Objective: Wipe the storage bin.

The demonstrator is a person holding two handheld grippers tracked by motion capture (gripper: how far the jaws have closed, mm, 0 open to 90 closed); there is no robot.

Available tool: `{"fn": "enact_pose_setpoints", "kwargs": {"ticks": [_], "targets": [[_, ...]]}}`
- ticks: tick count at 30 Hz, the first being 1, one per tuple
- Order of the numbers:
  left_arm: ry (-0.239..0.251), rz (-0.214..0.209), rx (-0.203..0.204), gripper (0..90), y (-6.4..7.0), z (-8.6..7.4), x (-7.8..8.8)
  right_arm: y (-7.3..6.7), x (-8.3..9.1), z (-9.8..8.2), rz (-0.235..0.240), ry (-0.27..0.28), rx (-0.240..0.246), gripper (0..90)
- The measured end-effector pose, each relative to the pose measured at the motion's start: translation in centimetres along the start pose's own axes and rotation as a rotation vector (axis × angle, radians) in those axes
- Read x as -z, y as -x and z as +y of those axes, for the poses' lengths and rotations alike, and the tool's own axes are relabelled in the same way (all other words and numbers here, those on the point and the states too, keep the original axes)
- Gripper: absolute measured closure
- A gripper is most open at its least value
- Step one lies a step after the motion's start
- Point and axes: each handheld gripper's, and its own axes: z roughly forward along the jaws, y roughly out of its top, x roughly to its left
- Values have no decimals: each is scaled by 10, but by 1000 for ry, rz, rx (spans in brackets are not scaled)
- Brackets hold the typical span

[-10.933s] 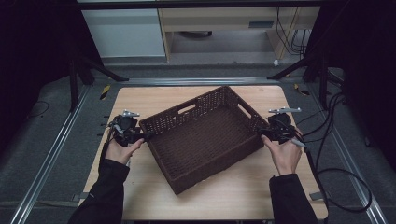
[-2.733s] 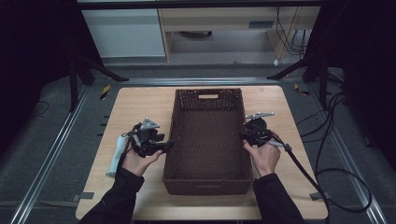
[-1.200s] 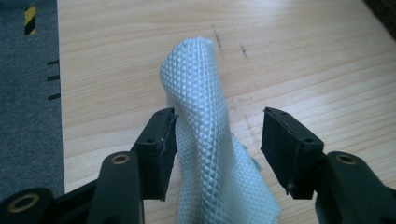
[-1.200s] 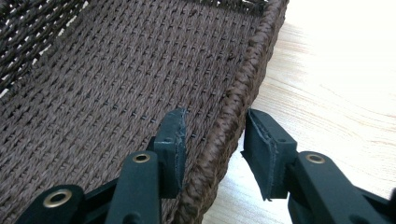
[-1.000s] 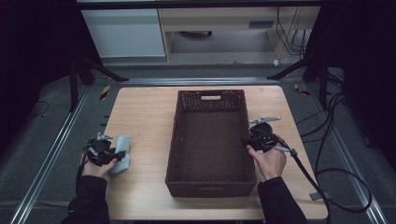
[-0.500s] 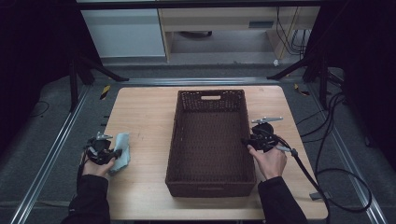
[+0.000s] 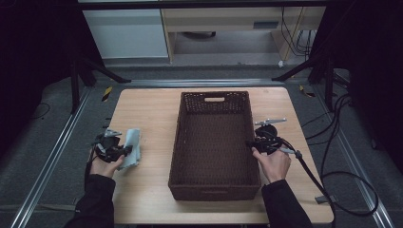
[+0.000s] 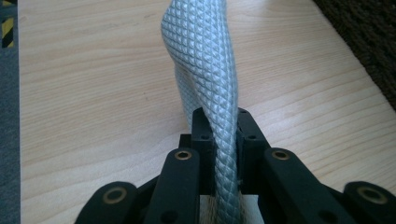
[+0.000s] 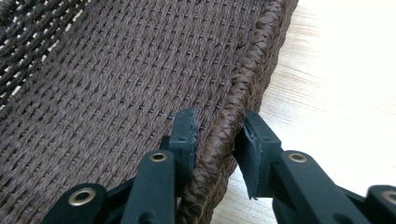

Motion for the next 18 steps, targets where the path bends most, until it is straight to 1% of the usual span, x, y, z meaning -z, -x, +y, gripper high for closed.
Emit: {"fn": "enact_pose_setpoints", "kwargs": {"ticks": [6, 10, 14, 16, 18], "targets": [[12, -12, -28, 802, 9, 12, -4, -2, -1, 2, -14, -3, 15, 728], [11, -19, -43, 802, 13, 20, -8, -3, -2, 4, -20, -4, 26, 745], [21, -31, -39, 802, 14, 29, -14, -3, -3, 4, -7, 2, 32, 749], [26, -37, -48, 802, 15, 35, -19, -3, -3, 4, -1, 3, 33, 749], [19, -43, -51, 801, 17, 40, -24, -3, -3, 5, 6, 5, 34, 750]]}}
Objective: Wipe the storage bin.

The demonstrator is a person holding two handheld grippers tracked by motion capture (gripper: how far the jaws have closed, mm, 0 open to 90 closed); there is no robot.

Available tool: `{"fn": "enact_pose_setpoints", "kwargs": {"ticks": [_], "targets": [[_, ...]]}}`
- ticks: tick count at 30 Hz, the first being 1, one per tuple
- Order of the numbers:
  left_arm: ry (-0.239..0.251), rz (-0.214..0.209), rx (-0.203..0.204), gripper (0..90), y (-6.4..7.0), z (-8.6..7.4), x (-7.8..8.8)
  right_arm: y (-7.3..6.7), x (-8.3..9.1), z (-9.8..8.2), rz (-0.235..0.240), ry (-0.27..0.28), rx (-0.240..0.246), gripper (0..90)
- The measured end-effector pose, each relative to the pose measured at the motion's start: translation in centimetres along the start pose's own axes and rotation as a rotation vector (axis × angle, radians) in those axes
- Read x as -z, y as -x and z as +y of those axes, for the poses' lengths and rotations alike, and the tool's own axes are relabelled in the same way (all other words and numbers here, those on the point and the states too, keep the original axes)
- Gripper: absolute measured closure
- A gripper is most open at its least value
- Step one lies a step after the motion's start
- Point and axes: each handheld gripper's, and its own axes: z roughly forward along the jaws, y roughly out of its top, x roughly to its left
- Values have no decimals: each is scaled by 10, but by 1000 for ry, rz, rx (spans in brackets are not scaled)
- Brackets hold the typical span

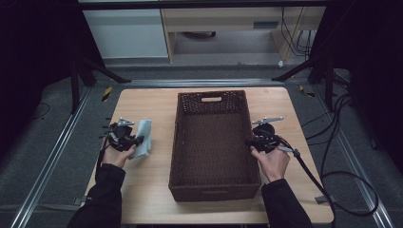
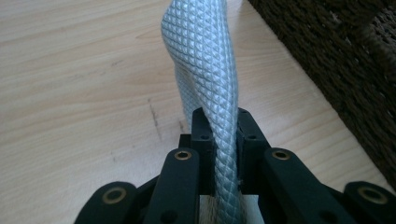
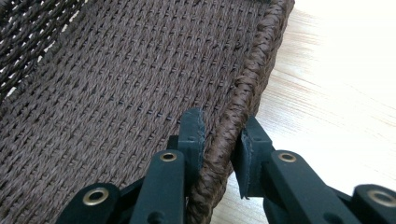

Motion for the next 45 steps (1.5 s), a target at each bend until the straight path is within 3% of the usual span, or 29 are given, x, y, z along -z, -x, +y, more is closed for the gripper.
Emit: {"fn": "enact_pose_setpoints", "kwargs": {"ticks": [6, 15, 27, 34, 38, 45], "targets": [[11, -13, -19, 802, 2, 16, -14, -2, -3, 2, 31, 4, 7, 750], [-9, -43, -6, 804, 4, 34, -41, -13, -6, 5, 50, -6, 44, 752], [-61, -66, -12, 806, 5, 37, -76, -19, -7, 5, 72, -11, 64, 753], [-84, -99, 16, 809, 6, 40, -92, -21, -8, 6, 86, -10, 79, 753], [-64, -116, 10, 812, 5, 41, -88, -21, -8, 6, 89, -11, 77, 752], [14, -107, -41, 817, 2, 56, -56, -20, -8, 6, 90, -12, 73, 750]]}}
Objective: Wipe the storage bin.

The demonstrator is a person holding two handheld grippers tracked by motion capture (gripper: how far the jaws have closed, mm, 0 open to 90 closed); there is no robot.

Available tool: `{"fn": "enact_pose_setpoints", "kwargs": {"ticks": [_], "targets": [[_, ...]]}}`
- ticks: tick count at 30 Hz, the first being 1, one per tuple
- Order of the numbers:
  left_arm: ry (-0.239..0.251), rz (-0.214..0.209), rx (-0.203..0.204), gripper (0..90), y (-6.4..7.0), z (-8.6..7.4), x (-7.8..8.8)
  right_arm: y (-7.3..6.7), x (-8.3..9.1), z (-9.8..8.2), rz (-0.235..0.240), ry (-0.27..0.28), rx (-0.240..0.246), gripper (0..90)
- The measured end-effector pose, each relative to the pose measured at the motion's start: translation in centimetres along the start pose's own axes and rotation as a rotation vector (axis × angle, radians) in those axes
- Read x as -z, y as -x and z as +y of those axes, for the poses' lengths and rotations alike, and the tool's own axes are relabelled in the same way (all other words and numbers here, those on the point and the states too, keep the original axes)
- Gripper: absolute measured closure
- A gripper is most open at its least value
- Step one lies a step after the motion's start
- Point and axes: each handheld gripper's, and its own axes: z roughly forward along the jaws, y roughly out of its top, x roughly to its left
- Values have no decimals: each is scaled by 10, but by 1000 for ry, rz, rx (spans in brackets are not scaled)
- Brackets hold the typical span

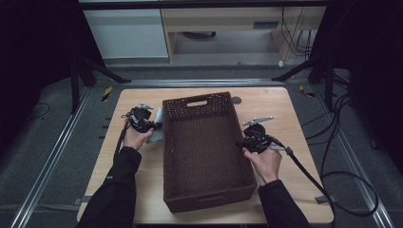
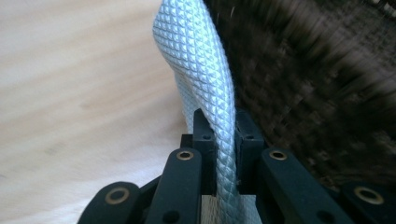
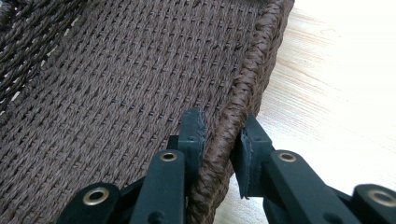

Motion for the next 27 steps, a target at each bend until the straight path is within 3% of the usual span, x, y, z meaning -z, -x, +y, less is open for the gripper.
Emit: {"fn": "enact_pose_setpoints", "kwargs": {"ticks": [5, 10, 21, 24, 27], "targets": [[45, 3, -25, 817, 4, 18, 16, 0, 0, 0, 0, -1, 0, 750], [15, 11, -31, 817, 4, 22, 12, 0, 0, 0, 1, -1, -1, 750], [-88, -56, -3, 817, 6, -19, -19, 0, 0, 0, 2, 1, -6, 750], [-95, -74, -1, 817, 8, -27, -22, 1, 0, 0, 0, 0, -9, 751], [-84, -71, -21, 817, 11, -24, -15, 1, 0, 0, -1, 2, -12, 751]]}}
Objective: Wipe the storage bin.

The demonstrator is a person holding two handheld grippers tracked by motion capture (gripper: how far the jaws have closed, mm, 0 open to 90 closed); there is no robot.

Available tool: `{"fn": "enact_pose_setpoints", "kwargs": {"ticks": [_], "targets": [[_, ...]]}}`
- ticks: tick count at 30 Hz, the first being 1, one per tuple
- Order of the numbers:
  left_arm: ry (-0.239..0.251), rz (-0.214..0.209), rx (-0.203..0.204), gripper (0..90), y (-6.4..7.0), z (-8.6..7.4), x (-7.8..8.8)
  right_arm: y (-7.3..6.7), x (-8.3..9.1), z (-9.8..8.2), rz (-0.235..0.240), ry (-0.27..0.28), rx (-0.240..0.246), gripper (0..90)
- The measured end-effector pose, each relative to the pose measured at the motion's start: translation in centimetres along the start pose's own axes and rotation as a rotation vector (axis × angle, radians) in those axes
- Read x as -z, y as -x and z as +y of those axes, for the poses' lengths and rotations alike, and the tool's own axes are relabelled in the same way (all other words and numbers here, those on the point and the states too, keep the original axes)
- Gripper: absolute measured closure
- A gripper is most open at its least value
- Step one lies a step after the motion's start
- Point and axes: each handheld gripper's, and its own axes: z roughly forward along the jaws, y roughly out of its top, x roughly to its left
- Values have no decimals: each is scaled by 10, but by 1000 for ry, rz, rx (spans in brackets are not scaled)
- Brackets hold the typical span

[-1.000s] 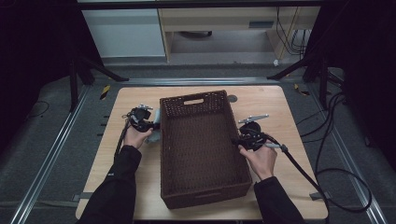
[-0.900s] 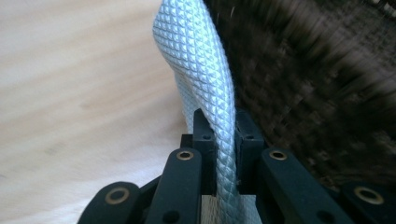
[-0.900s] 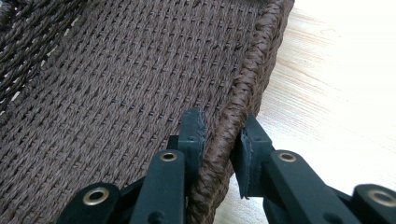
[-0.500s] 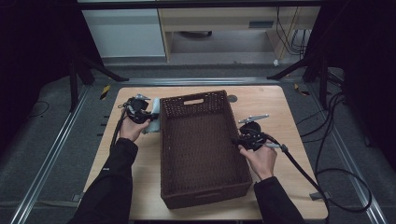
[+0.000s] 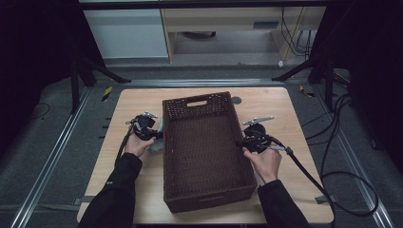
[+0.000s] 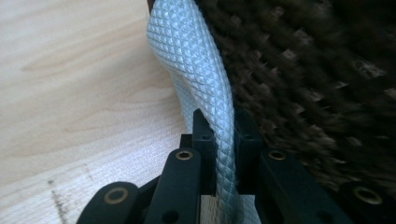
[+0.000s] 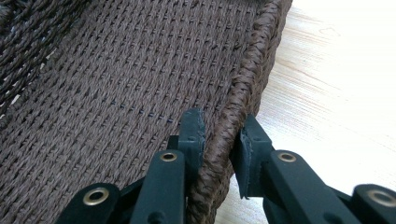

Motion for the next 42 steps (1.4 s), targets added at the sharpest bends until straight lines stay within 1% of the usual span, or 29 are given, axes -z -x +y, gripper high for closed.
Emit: {"fn": "enact_pose_setpoints", "kwargs": {"ticks": [3, 4, 6, 8, 10, 12, 14, 18, 22, 25, 28, 30, 32, 34, 37, 38, 40, 42], "targets": [[37, 5, -23, 817, 3, 8, 16, 0, 0, 0, -2, 0, -1, 752], [57, 10, -37, 817, 5, 13, 25, 0, 0, 0, -3, 0, -1, 753], [87, 12, -51, 818, 9, 18, 36, 0, 0, 0, -4, 0, -1, 754], [103, 16, -75, 817, 13, 21, 46, 0, 0, 1, -5, 0, -2, 754], [103, 20, -92, 817, 15, 20, 51, 0, 0, 1, -6, -1, -2, 754], [98, 15, -88, 817, 14, 16, 50, 0, 0, 1, -7, -1, -3, 755], [83, 9, -80, 817, 14, 10, 45, 0, 0, 1, -9, -1, -3, 756], [36, -7, -76, 817, 16, -1, 31, 0, -1, 2, -12, -2, -5, 757], [-13, -23, -66, 817, 17, -13, 13, 1, -1, 2, -14, 1, -9, 759], [-27, -33, -57, 817, 17, -18, 6, 1, -2, 2, -15, 4, -14, 758], [-13, -25, -59, 817, 16, -15, 12, 2, -2, 3, -21, 3, -18, 759], [23, -21, -59, 817, 15, -10, 22, 2, -2, 3, -23, 4, -20, 758], [63, -16, -73, 817, 16, -2, 37, 2, -3, 4, -29, 4, -25, 759], [91, -11, -81, 817, 17, 4, 46, 2, -3, 5, -33, 5, -25, 759], [98, 0, -104, 817, 19, 11, 54, 2, -4, 6, -34, 4, -26, 758], [103, -2, -100, 817, 20, 11, 54, 2, -4, 6, -34, 4, -26, 757], [82, -1, -110, 817, 21, 9, 50, 2, -4, 6, -38, 2, -20, 753], [58, -6, -105, 817, 22, 3, 41, 2, -4, 6, -41, 0, -16, 741]]}}
